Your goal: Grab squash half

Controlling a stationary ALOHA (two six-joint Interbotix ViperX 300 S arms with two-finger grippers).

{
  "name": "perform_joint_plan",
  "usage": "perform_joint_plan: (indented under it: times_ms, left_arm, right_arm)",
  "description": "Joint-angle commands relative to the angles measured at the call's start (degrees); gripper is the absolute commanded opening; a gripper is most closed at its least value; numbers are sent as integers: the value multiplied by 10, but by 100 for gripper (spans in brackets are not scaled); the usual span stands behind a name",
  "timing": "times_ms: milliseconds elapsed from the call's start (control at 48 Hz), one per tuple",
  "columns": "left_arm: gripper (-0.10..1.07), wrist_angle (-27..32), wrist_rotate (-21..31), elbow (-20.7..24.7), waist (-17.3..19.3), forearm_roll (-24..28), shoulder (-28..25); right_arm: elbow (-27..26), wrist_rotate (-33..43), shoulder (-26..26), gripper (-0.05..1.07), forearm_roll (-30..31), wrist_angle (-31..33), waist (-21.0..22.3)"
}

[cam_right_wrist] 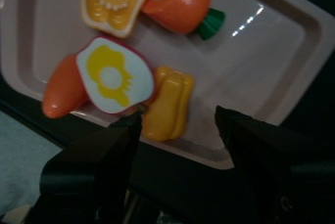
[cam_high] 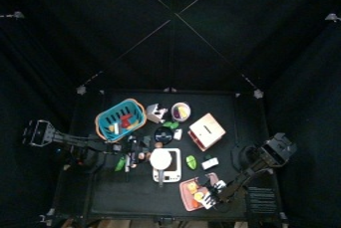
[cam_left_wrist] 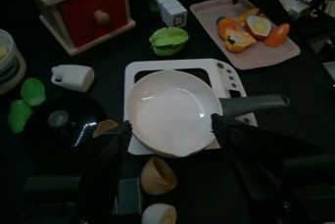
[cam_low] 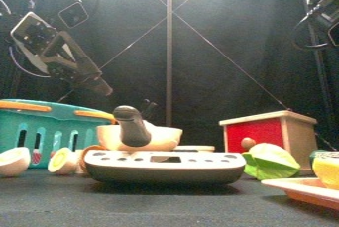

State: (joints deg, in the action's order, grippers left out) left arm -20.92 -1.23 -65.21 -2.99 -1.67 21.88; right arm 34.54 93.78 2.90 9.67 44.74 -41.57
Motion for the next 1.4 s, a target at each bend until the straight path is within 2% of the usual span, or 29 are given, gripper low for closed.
perform_joint_plan:
  times_ms: [0,792,917,1167,1375]
  left_arm:
    - [98,-5,-1,5,-2,-2,0]
    - [98,-6,-1,-2,-2,-2,-2]
    - [98,-6,-1,-2,-2,-2,-2]
    - [98,-6,-1,-2,-2,-2,-2]
    - [98,-6,-1,-2,-2,-2,-3]
  right_arm:
    - [-10,0,-4,93,1,-4,0]
    - [-2,-2,28,92,-4,-11,3]
    - [-2,-3,29,88,-4,-11,3]
    - [-4,-3,29,70,-4,-7,3]
    - [-11,-5,-2,68,3,35,5]
